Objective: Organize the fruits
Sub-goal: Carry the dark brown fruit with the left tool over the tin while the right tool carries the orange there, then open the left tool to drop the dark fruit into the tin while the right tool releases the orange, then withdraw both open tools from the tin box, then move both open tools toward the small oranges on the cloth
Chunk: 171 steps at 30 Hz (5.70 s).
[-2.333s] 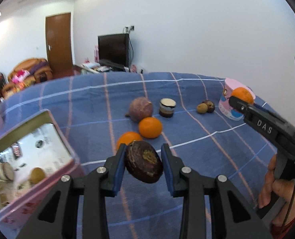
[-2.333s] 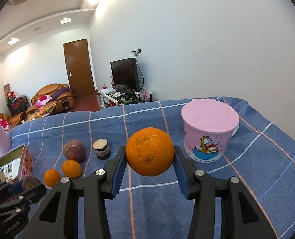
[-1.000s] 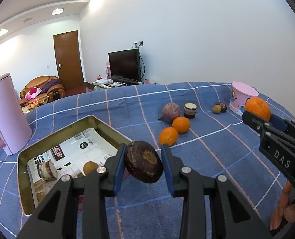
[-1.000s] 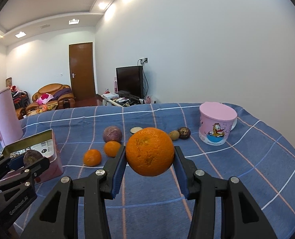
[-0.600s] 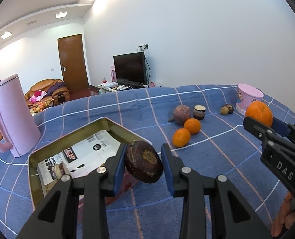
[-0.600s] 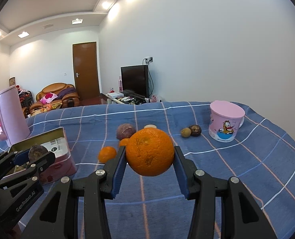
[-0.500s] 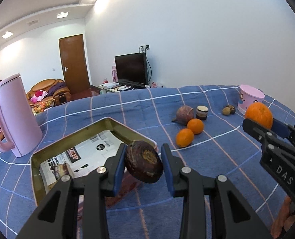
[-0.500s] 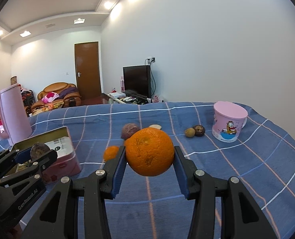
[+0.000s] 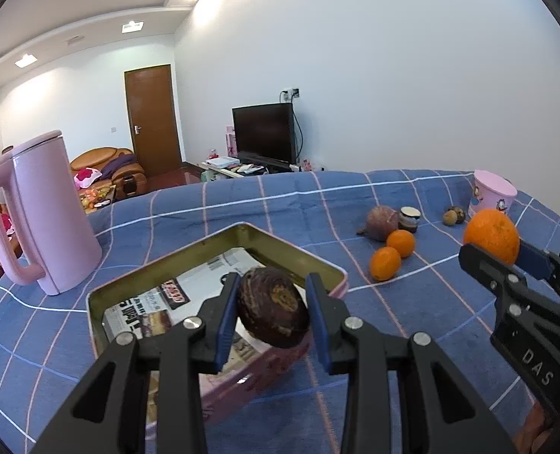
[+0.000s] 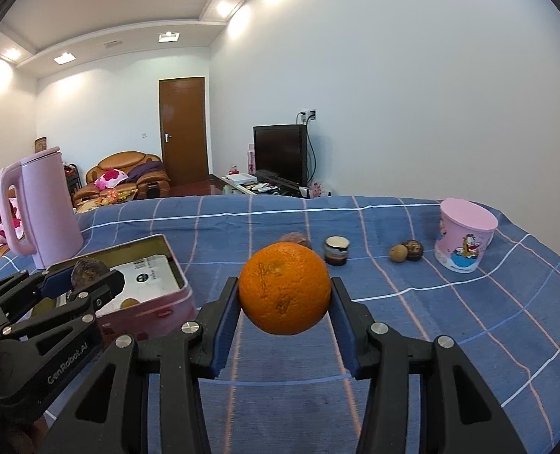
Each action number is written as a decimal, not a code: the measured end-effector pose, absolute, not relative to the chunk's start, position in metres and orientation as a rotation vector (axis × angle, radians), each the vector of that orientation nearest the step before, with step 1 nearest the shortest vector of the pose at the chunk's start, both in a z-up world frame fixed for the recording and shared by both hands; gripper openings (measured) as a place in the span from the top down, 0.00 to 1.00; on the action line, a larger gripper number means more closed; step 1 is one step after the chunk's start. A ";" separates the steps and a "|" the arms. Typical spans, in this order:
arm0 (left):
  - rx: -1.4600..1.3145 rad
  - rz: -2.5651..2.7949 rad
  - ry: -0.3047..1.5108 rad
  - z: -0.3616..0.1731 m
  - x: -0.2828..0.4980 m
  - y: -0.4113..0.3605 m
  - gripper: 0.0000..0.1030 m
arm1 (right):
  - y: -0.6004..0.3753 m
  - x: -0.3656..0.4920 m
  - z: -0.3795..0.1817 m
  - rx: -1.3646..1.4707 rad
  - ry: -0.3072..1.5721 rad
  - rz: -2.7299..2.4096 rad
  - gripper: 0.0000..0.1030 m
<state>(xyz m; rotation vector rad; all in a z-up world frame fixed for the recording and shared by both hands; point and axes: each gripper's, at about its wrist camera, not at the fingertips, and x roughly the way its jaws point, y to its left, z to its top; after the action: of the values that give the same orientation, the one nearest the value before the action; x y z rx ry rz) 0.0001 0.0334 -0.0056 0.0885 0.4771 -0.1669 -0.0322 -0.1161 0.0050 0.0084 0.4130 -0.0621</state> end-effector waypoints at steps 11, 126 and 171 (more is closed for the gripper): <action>0.068 -0.115 0.477 -0.006 0.009 0.063 0.64 | -0.088 -0.024 0.004 0.005 0.422 -0.006 0.53; -0.028 0.046 0.428 -0.005 0.021 0.105 0.00 | -0.062 0.018 0.011 0.071 0.273 -0.109 0.32; 0.071 0.038 0.451 -0.009 -0.008 0.058 0.00 | -0.124 -0.026 0.013 0.033 0.272 -0.190 0.19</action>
<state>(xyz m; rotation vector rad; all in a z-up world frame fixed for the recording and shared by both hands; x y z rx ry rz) -0.0076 0.0578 -0.0092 0.0713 0.4511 0.0375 -0.0263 -0.1245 0.0126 0.0333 0.2719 -0.1895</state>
